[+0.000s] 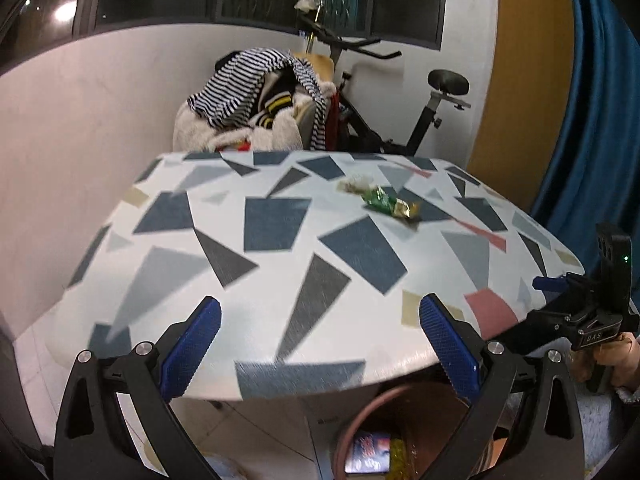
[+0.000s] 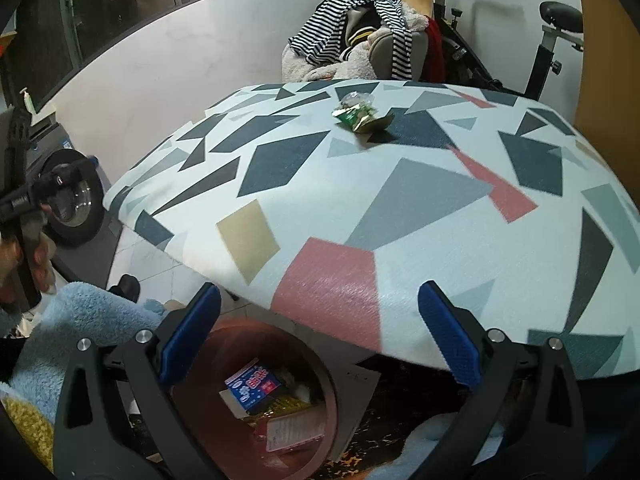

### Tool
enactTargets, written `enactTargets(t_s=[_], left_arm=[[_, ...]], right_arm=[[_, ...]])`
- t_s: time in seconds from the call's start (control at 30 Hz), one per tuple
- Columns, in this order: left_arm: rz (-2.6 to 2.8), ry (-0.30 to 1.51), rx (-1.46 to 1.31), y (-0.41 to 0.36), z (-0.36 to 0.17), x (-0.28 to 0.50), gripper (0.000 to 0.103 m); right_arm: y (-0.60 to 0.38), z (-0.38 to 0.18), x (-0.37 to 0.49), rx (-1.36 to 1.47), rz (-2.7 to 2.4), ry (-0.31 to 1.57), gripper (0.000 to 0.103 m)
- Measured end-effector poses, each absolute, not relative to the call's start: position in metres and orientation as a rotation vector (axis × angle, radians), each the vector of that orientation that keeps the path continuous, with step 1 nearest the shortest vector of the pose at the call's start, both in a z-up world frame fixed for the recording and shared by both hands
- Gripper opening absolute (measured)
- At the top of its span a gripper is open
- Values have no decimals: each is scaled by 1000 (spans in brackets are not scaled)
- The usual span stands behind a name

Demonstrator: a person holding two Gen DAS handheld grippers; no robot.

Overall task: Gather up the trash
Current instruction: 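Move both tools back up over the table toward the candy wrappers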

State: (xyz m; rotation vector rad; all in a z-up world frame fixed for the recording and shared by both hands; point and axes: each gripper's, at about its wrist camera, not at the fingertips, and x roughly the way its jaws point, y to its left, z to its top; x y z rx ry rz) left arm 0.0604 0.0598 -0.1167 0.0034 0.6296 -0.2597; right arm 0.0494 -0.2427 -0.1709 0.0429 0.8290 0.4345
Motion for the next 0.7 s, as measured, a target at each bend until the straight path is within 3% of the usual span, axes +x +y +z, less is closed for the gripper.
enactTargets(t_s=[0.7], left_arm=[[-277, 588, -13, 77, -104, 120, 97]], right_arm=[[-233, -138, 142, -94, 383, 824, 97]])
